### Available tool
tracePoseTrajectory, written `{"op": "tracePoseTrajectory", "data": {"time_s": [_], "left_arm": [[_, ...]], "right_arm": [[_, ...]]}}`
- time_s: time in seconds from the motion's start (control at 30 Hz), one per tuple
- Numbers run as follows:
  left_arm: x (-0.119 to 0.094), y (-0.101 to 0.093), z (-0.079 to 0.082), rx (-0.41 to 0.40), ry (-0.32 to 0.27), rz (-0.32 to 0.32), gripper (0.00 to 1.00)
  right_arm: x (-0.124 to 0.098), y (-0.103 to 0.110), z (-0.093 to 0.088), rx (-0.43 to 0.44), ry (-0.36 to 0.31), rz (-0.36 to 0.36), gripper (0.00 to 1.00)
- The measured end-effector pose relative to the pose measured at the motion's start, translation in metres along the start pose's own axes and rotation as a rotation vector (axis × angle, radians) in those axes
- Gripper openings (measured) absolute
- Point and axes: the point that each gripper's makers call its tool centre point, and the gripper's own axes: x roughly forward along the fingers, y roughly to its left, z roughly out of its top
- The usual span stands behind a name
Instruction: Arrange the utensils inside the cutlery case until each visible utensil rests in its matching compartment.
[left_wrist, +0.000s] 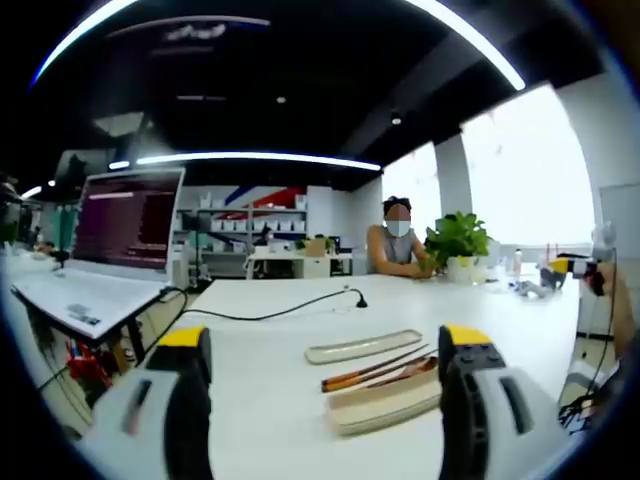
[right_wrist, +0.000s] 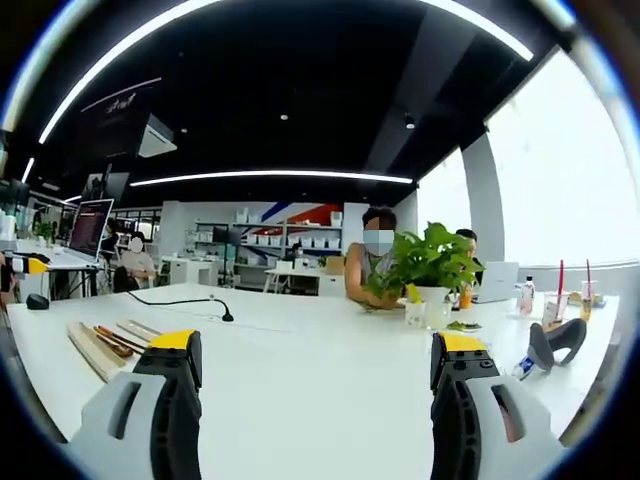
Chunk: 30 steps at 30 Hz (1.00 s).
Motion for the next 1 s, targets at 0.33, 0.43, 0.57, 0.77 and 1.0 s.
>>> {"op": "tracePoseTrajectory", "data": {"time_s": [0.33, 0.43, 0.57, 0.77, 1.0], "left_arm": [[0.0003, -0.0026, -0.0009, 0.011, 0.001, -0.008, 1.0], [-0.0002, -0.0006, 0.0002, 0.002, -0.004, -0.004, 1.0], [-0.0003, 0.0015, 0.0005, 0.007, -0.002, 0.001, 1.0], [0.0015, -0.001, -0.0011, 0.019, 0.005, -0.004, 1.0], [0.0025, -0.0026, -0.0033, 0.02, 0.013, -0.012, 1.0]], "right_arm": [[-0.002, -0.0013, 0.0036, 0.006, -0.013, -0.008, 0.99], [-0.0016, 0.001, 0.0025, 0.011, -0.009, -0.002, 0.99], [-0.0011, 0.0018, 0.0011, 0.016, -0.003, 0.0, 0.99], [-0.0012, -0.0013, 0.0004, 0.023, 0.0, -0.007, 0.98], [-0.0012, -0.0004, 0.0025, 0.029, -0.006, -0.008, 0.98]]}}
